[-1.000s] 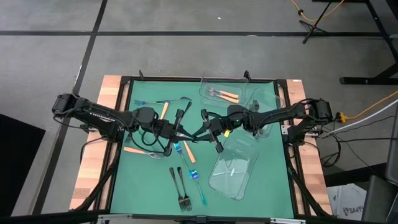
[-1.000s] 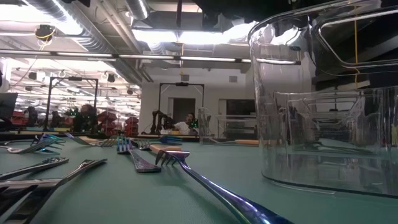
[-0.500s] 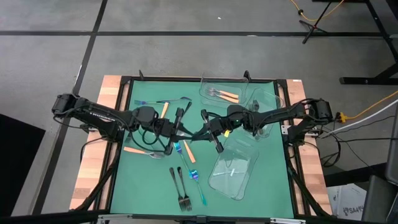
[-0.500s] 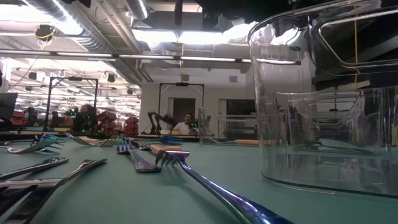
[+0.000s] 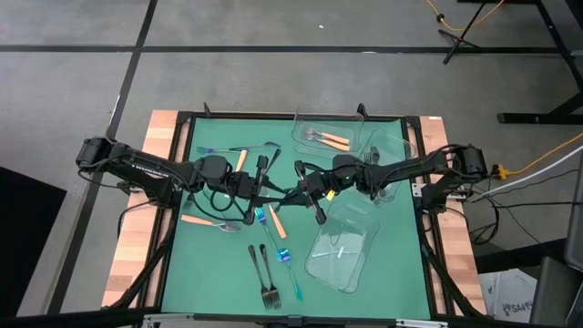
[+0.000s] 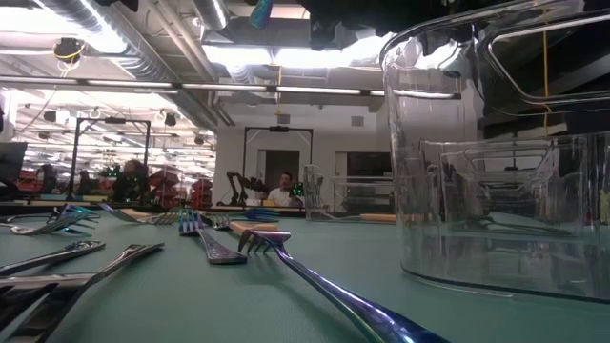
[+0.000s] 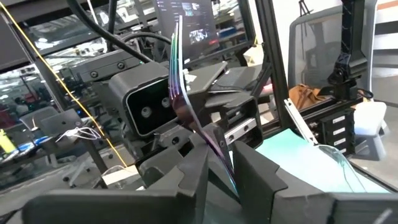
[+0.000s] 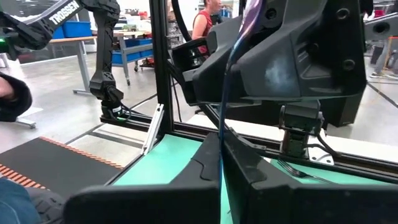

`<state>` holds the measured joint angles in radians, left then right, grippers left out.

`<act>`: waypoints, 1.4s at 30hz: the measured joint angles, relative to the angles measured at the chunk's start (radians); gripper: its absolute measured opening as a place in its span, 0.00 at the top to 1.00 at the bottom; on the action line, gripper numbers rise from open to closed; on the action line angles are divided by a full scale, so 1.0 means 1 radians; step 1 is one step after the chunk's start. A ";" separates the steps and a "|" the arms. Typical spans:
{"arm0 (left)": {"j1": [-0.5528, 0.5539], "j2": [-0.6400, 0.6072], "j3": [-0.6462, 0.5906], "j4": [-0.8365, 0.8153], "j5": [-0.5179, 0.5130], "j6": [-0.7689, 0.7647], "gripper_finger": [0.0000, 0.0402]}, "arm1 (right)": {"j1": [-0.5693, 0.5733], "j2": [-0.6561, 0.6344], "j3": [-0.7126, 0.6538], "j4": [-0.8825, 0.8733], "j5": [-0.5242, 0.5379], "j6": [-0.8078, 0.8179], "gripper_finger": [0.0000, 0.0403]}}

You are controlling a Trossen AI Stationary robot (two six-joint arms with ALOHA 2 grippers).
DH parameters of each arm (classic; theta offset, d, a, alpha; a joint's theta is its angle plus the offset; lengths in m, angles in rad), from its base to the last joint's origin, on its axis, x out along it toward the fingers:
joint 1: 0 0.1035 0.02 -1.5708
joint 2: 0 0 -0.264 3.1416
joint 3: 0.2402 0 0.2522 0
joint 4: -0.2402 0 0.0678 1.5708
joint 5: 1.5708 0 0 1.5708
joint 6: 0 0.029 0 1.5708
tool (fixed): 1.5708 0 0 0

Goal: Sort silverware by color (type)
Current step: Put the blue fork into the bottom transparent bin

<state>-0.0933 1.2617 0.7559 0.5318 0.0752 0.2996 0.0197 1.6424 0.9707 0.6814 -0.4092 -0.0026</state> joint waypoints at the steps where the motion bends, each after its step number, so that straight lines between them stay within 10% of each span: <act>1: 0.000 0.000 0.000 -0.001 0.000 -0.001 0.83 | 0.000 0.000 0.000 -0.002 0.007 0.006 1.00; 42: -0.001 0.000 -0.001 -0.157 -0.156 -0.004 0.82 | 0.001 -0.354 0.000 -0.757 0.155 0.169 1.00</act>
<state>-0.0940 1.2617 0.7551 0.3746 -0.0805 0.2957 0.0204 1.2887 0.9703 -0.0751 -0.2545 0.1660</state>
